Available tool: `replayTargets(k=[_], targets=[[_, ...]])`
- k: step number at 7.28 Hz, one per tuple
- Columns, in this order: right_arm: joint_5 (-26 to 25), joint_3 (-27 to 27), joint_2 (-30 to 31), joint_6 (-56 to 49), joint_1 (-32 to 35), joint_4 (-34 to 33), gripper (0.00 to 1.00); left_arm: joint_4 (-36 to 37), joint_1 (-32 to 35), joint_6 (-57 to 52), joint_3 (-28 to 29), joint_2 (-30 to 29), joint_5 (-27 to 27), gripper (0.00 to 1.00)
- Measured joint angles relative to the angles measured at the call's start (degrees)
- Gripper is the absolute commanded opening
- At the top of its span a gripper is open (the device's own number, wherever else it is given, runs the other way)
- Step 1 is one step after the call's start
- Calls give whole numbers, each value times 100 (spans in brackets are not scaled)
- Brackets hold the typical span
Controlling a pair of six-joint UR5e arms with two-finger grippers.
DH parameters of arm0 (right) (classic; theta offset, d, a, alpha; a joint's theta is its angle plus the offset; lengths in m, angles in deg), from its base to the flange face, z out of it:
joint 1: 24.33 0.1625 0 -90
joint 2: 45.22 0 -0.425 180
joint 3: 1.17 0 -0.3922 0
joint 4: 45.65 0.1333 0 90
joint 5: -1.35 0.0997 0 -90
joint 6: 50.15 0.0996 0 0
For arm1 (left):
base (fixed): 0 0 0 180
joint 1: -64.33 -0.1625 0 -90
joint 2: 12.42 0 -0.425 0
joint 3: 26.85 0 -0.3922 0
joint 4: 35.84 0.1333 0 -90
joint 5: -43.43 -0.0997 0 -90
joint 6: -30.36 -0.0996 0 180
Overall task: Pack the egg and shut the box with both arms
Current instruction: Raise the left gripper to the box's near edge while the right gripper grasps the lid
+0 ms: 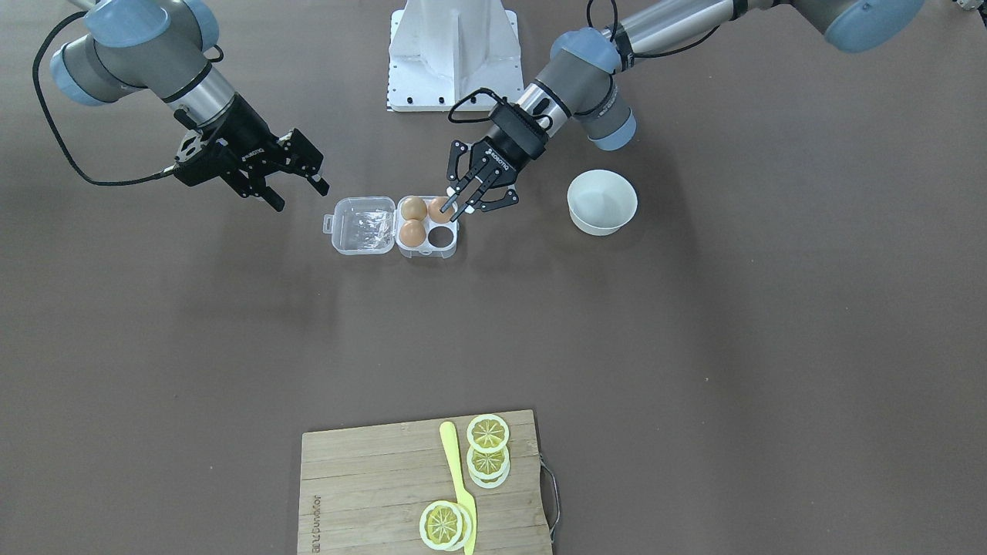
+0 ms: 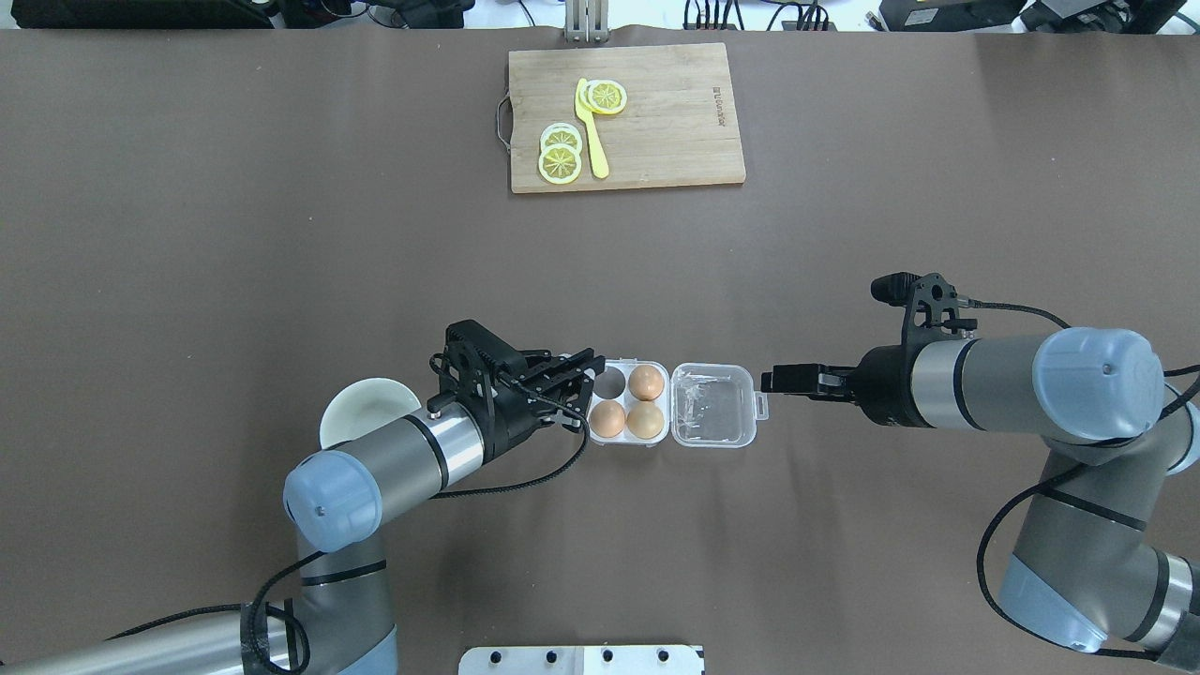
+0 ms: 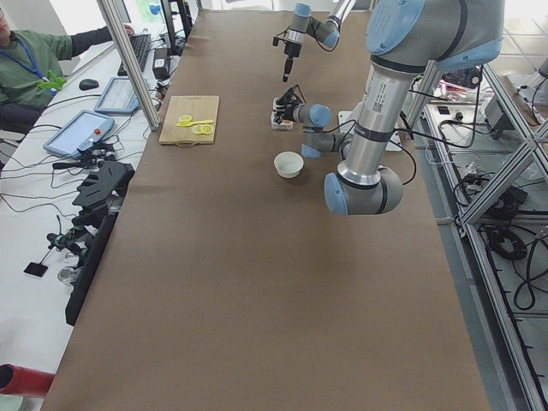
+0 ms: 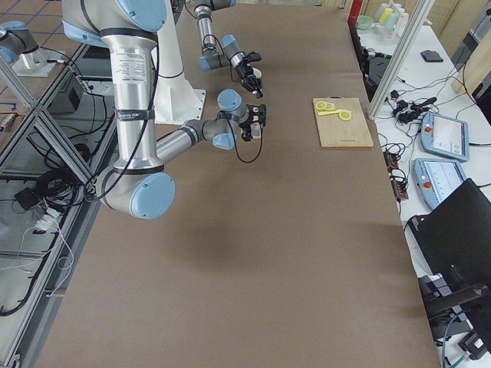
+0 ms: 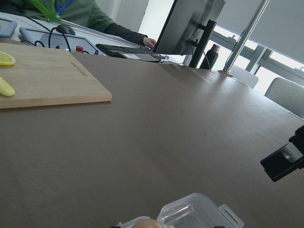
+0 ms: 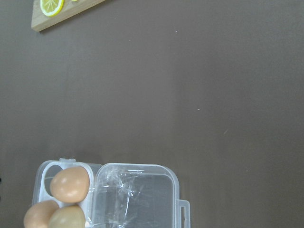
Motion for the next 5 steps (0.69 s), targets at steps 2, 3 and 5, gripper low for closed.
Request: replayTargets(k=[2, 3, 5], targets=[[-123, 4, -6, -5, -60, 0, 95, 437, 387, 59, -278, 129, 925, 0], [-152, 5, -7, -4, -83, 0, 97, 1053, 513, 91, -651, 313, 1350, 0], [-264, 4, -6, 0, -143, 0, 99, 2210, 678, 439, -1244, 650, 2099, 0]])
